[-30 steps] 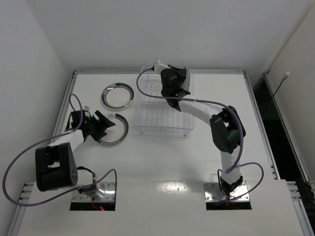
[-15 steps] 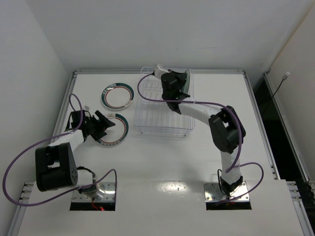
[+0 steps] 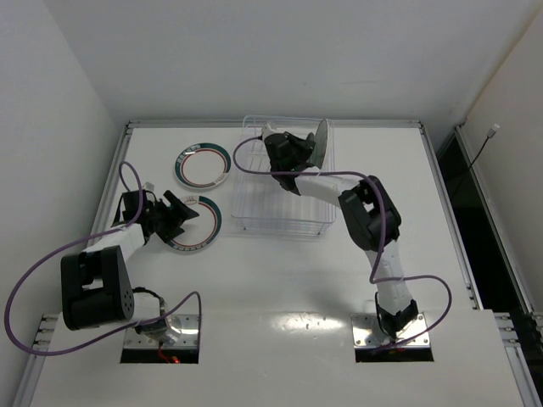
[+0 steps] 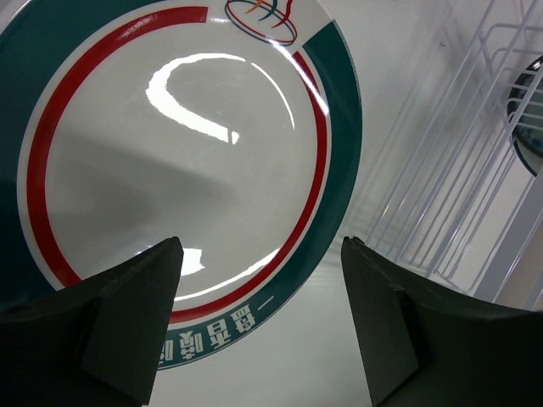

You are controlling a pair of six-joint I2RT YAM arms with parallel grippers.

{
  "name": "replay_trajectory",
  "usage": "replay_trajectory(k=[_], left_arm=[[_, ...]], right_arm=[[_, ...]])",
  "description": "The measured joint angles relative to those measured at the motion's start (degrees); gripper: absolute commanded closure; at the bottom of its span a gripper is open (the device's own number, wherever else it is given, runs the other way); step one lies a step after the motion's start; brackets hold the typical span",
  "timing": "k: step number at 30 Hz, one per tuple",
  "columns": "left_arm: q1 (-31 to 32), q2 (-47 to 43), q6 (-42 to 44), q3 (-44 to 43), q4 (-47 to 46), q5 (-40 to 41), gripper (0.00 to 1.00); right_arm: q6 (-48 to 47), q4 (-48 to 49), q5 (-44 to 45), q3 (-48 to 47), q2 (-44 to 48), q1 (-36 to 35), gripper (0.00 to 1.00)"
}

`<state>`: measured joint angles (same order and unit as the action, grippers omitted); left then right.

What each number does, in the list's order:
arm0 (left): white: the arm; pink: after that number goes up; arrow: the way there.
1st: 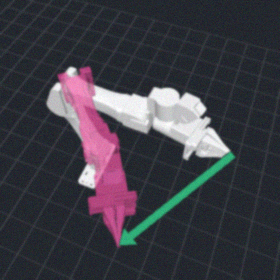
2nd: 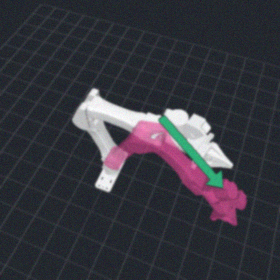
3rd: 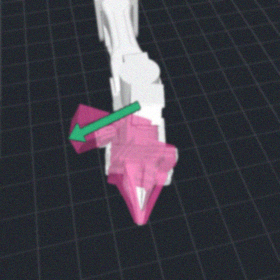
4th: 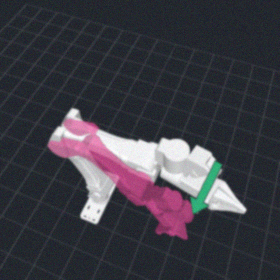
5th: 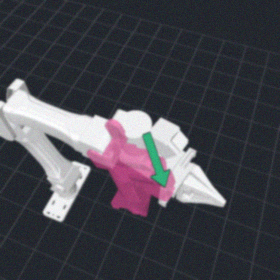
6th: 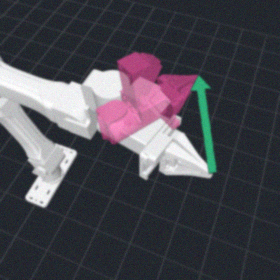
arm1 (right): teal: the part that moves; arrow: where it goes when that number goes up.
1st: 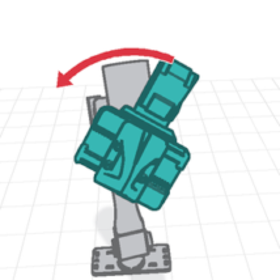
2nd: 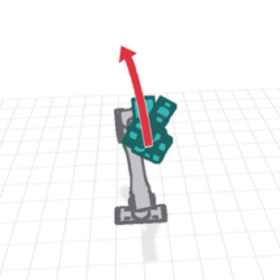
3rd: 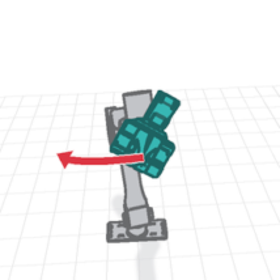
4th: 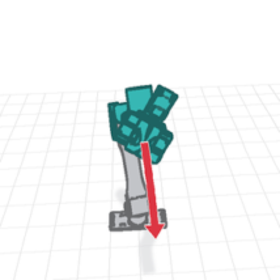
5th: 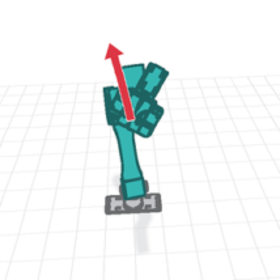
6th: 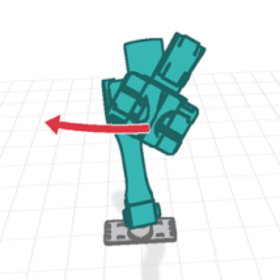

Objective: Load the plates into the dish rack

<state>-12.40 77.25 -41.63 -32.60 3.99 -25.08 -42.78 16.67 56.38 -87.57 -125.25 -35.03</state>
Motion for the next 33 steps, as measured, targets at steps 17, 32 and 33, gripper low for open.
replay_trajectory(k=[17, 32, 33], left_arm=[[0.00, -3.52, 0.87, -2.67, 7.17, 7.37, 0.27], [-7.76, -17.75, -3.50, -4.50, 21.75, 25.35, 0.19], [-8.41, -17.90, -3.76, -3.65, 22.14, 24.98, 0.19]], right_arm=[[23.78, -26.82, 4.13, -13.27, 4.17, -6.58, 0.31], [59.67, -37.73, -29.03, 3.58, 34.77, -11.13, 0.25], [60.24, -37.90, -29.90, 3.69, 34.71, -11.13, 0.25]])
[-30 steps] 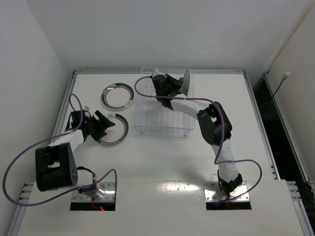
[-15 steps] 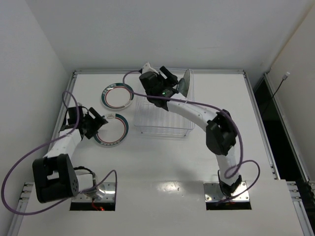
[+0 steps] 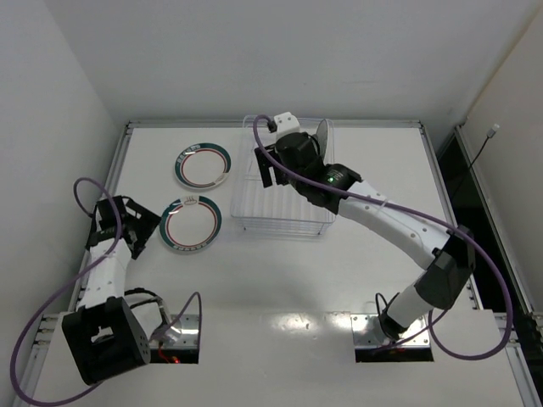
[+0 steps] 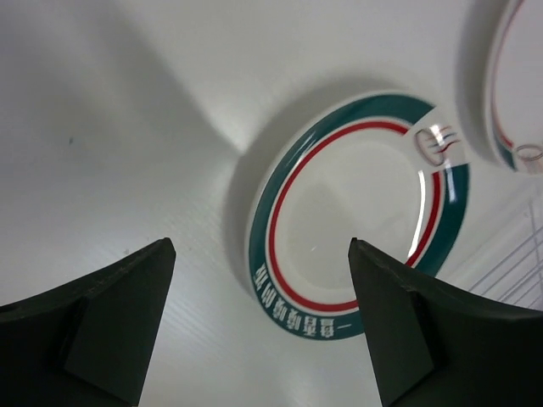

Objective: Load the plates into the dish rack

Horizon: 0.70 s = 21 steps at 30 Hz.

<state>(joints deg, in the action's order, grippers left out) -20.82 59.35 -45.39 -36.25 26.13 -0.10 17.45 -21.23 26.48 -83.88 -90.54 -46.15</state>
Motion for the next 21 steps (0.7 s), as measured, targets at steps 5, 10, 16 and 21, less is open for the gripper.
replay_trajectory(k=[5, 10, 16, 21], left_arm=[[-1.18, -0.17, -1.01, 4.50, 1.29, -3.39, 0.19], [-1.53, 0.76, -2.12, 10.95, -2.54, -8.70, 0.31], [-2.27, 7.28, -2.45, 13.99, -10.93, -15.69, 0.82], [-2.91, 10.38, -1.84, 14.29, -15.23, -20.26, 1.00]], right_arm=[[2.78, -0.09, -3.06, 2.56, 1.20, 0.28, 0.25], [4.35, -0.68, -4.68, 4.57, 4.13, 0.31, 0.25], [5.33, -0.44, -5.51, 6.49, 8.46, 0.70, 0.25], [5.53, -0.94, -5.73, 9.07, 10.86, 1.49, 0.25]])
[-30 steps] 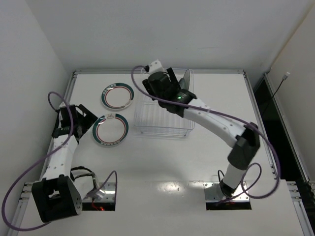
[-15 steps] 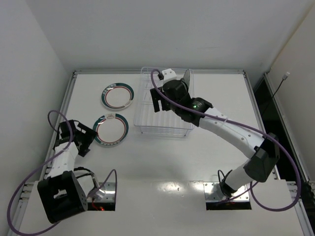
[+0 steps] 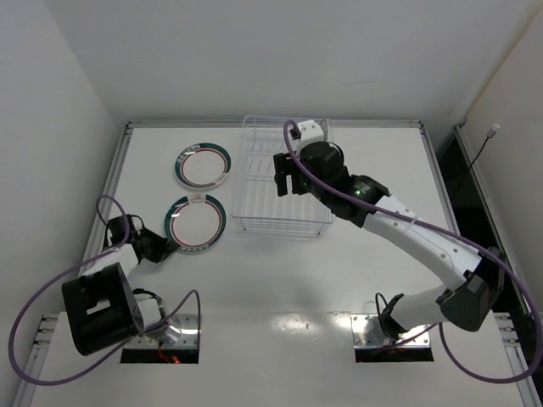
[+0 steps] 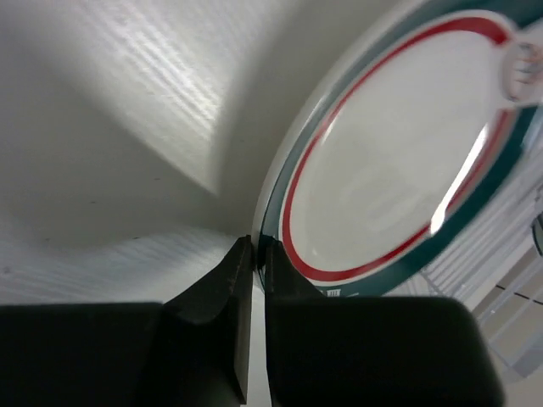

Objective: Load the plates into the dish rack

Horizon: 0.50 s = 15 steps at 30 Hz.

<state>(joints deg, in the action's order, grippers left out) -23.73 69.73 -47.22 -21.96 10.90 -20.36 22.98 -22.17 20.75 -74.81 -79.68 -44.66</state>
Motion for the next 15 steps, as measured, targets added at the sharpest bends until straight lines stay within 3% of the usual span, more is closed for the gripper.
replay_trajectory(k=[9, 15], left_arm=[[-0.35, -6.95, 1.66, -3.98, 6.12, 0.24, 1.00], [0.15, -12.24, 2.16, -14.19, 10.49, 2.16, 1.00]], right_arm=[[0.07, -0.59, -1.81, 0.98, 0.76, 1.22, 0.25], [0.00, 2.93, -12.26, 3.63, 1.36, 3.41, 0.25]])
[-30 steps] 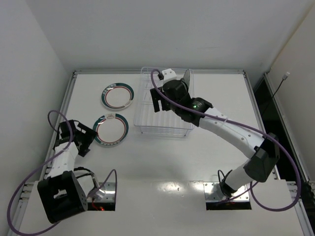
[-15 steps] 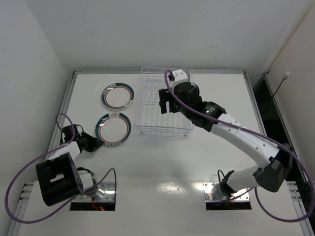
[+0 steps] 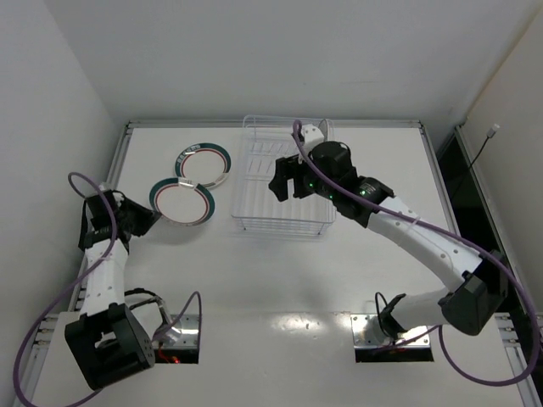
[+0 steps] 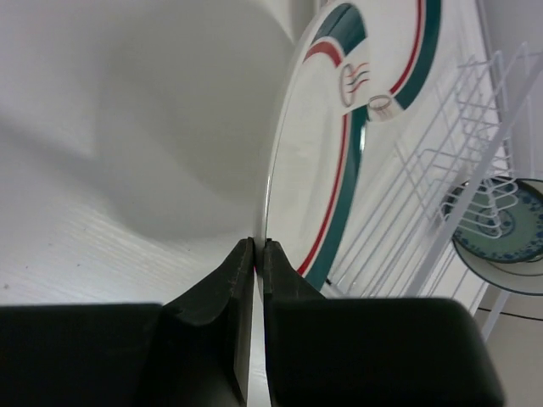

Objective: Load the plates into the dish rack

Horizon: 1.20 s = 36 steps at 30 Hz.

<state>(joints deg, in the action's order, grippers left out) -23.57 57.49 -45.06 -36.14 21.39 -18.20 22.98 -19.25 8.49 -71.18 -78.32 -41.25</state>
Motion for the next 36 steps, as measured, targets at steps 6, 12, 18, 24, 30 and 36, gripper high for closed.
replay_trajectory(k=[6, 12, 18, 24, 30, 36], left_arm=[[0.61, -0.46, -0.74, -3.80, 2.32, -1.25, 1.00], [2.43, -0.90, -2.12, -5.84, 4.37, -3.06, 1.00], [6.60, -2.16, -2.16, -12.04, 7.63, -2.89, 1.00], [8.55, -3.78, -2.03, -18.08, 7.72, -1.44, 1.00], [9.81, -4.50, -2.05, -18.12, 7.58, -1.95, 1.00], [12.26, -6.38, -4.28, -14.88, 4.83, -4.63, 1.00]], right_arm=[[6.91, 13.88, -22.16, 9.49, 0.76, 6.84, 0.22], [21.90, 36.72, -40.92, 15.30, -6.88, 10.62, 0.22], [33.99, 51.71, -48.83, 17.18, -16.72, 11.19, 0.22], [40.37, 59.98, -52.00, 17.16, -21.66, 11.19, 0.22], [44.46, 66.27, -52.78, 16.00, -26.23, 11.19, 0.22], [54.40, 78.58, -54.01, 11.08, -36.61, 11.17, 0.21]])
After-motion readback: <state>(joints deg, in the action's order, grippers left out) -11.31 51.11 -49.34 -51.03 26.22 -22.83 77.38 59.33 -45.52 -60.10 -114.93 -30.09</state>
